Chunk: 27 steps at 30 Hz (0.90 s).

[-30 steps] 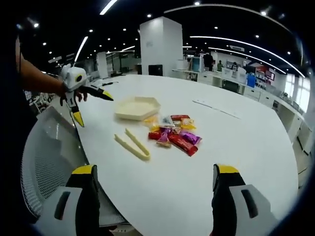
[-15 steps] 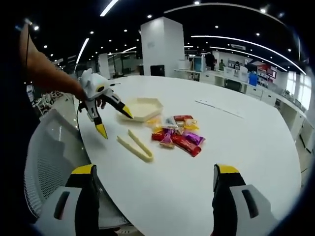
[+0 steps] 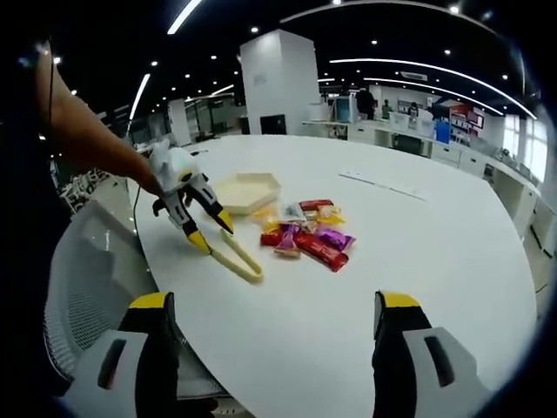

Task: Place the target food into the container with the food tongs after gripping and lifting it, then release it inside without dropping or visibly crushing the food.

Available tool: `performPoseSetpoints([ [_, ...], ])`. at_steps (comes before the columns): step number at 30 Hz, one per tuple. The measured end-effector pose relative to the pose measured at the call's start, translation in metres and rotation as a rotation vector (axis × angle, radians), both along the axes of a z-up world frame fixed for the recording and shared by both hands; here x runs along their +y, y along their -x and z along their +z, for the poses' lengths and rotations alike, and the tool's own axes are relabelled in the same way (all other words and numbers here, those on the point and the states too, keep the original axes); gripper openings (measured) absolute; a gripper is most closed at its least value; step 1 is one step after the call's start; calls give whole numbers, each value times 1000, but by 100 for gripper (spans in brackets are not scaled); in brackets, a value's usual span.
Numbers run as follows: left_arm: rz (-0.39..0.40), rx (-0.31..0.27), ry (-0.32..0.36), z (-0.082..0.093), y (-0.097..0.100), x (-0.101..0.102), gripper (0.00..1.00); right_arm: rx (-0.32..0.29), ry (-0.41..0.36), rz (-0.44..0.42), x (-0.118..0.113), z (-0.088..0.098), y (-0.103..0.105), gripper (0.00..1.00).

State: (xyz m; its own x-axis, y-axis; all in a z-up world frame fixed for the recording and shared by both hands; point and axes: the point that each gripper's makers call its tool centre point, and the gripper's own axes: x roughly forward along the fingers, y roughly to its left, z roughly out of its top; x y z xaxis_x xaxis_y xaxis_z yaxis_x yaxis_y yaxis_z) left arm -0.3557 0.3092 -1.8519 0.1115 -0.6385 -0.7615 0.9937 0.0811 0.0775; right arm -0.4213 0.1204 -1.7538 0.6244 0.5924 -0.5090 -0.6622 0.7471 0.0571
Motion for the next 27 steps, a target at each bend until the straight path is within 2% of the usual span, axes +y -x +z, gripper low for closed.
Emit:
performPoseSetpoints([
  [2, -4, -18, -9, 0, -1, 0, 26, 5, -5, -3, 0, -1, 0, 93],
  [4, -10, -27, -17, -1, 0, 0, 19, 10, -11, -5, 0, -3, 1, 93],
  [5, -21, -50, -31, -1, -1, 1, 15, 12, -12, -5, 1, -3, 1, 92],
  [8, 6, -40, -73, -3, -1, 2, 2, 12, -14, 3, 4, -4, 0, 92],
  [9, 15, -8, -69, -3, 2, 1, 1, 10, -13, 7, 5, -3, 0, 91],
  [12, -3, 14, -71, -3, 7, 2, 0, 8, 2, 16, 6, -4, -3, 93],
  [16, -6, -5, -52, 8, 7, 0, 0, -2, -5, 25, 8, 4, -5, 92],
  [19, -8, 0, 3, 27, 8, -8, 0, -10, -16, 30, 9, 9, -8, 91],
  [21, 7, 18, 66, 45, 9, -14, 0, -15, -25, 35, 10, 13, -9, 90],
  [26, -37, 7, 124, 88, 15, -21, 0, -36, -95, 62, 23, 39, -13, 88],
  [27, -41, 19, 153, 99, 17, -23, 0, -41, -98, 69, 25, 42, -13, 88],
])
